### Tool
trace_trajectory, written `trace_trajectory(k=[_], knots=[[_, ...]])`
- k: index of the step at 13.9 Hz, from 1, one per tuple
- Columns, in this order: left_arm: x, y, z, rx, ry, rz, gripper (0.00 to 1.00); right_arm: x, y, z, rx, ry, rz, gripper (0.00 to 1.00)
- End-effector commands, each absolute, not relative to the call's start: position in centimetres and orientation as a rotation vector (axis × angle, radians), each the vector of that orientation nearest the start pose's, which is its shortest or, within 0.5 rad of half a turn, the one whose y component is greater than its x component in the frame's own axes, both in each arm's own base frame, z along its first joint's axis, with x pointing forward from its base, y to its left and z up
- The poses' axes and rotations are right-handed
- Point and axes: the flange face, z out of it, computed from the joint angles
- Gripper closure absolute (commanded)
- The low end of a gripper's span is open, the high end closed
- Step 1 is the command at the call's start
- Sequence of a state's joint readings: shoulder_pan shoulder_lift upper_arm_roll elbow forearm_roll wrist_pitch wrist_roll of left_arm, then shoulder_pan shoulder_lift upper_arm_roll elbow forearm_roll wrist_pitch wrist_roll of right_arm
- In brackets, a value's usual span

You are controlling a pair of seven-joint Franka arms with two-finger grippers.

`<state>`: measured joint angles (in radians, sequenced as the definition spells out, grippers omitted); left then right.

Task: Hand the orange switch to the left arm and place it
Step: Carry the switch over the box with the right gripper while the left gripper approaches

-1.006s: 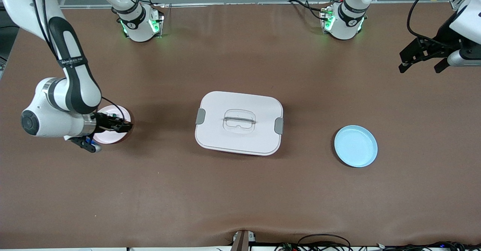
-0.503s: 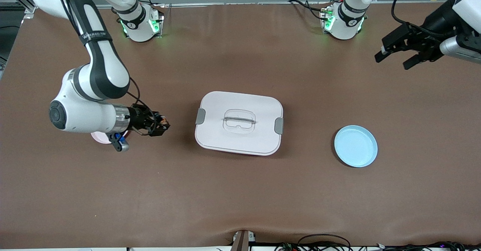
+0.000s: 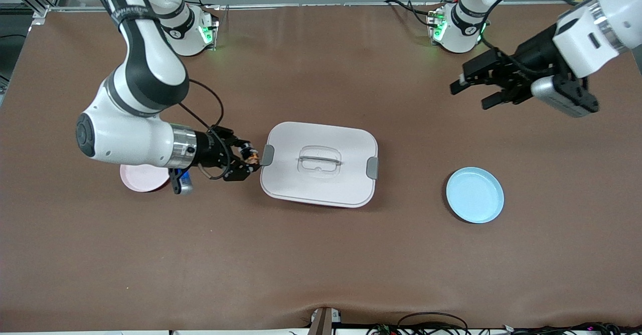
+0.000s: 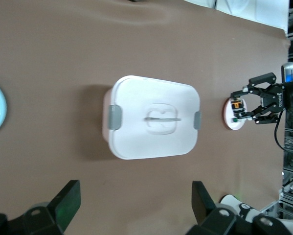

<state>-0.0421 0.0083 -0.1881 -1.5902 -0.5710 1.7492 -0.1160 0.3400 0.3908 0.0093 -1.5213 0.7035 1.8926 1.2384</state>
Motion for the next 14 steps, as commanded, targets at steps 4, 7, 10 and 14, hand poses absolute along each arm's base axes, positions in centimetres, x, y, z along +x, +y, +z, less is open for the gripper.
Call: trace_trajectory(k=[4, 7, 10, 14], knots=[[57.4, -22.6, 60.8, 2.402, -0.04, 0.017, 0.0, 61.2, 34.7, 48.4, -2.004, 1.491, 0.737, 1.0], [58.4, -26.0, 58.6, 2.304, 0.005, 0.003, 0.0, 60.4, 37.9, 49.2, -1.91, 1.511, 0.732, 1.0], [58.9, -28.1, 57.4, 2.282, 0.027, 0.042, 0.0, 59.9, 41.3, 49.7, -1.861, 1.538, 0.722, 1.0], [60.4, -29.2, 54.6, 2.277, 0.058, 0.084, 0.0, 59.0, 45.7, 50.5, -1.817, 1.552, 0.712, 1.0]])
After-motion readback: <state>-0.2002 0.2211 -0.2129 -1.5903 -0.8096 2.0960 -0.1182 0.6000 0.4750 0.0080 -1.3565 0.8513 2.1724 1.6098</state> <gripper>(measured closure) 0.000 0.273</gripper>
